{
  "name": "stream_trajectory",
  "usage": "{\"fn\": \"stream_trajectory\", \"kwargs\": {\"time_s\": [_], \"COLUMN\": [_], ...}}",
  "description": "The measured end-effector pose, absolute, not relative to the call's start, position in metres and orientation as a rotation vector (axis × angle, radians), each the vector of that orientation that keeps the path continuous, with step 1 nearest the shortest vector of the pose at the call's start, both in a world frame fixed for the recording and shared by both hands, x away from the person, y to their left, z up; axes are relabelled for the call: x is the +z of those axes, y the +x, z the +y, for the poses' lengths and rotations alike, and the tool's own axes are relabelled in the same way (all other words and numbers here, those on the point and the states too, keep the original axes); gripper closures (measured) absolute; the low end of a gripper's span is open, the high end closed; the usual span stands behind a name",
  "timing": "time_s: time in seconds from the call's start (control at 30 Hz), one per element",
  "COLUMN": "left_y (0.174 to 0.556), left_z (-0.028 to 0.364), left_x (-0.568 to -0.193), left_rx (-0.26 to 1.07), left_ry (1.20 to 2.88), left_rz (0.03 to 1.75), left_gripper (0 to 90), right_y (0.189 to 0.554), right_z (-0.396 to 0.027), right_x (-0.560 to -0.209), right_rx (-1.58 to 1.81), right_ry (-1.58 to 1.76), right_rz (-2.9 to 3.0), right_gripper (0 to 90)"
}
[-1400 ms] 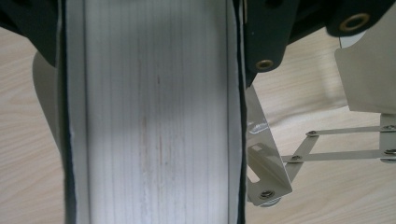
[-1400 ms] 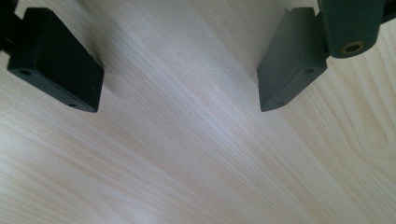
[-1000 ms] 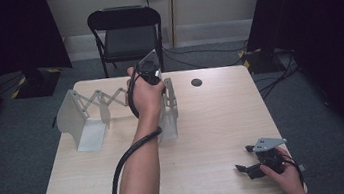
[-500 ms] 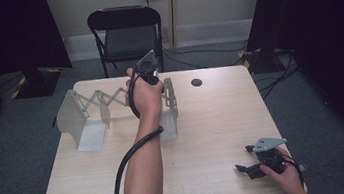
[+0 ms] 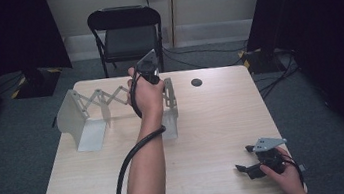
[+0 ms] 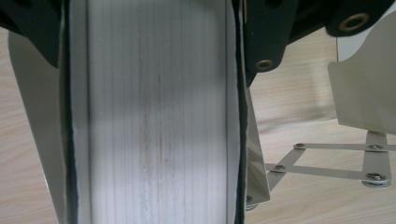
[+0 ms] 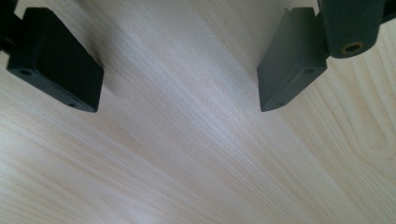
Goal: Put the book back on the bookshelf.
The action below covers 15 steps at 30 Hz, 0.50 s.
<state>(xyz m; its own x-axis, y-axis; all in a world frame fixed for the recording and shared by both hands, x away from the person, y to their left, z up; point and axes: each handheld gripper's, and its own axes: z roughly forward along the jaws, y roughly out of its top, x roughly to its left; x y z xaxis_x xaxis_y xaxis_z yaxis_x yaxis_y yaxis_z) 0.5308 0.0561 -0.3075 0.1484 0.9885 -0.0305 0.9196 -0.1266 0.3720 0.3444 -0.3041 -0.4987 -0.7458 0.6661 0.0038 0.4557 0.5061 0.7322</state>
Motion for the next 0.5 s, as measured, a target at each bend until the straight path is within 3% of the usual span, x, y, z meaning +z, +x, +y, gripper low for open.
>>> {"fn": "stream_trajectory", "kwargs": {"time_s": [0.5], "left_y": [0.5313], "left_z": [0.0565], "left_x": [-0.3146], "left_rx": [0.316], "left_ry": [2.127], "left_rz": [1.858], "left_gripper": [52.2], "right_y": [0.3445], "right_z": [-0.3043], "right_x": [-0.4987], "right_rx": [1.08], "right_ry": [0.943], "right_rz": [2.474], "right_gripper": [14.1]}}
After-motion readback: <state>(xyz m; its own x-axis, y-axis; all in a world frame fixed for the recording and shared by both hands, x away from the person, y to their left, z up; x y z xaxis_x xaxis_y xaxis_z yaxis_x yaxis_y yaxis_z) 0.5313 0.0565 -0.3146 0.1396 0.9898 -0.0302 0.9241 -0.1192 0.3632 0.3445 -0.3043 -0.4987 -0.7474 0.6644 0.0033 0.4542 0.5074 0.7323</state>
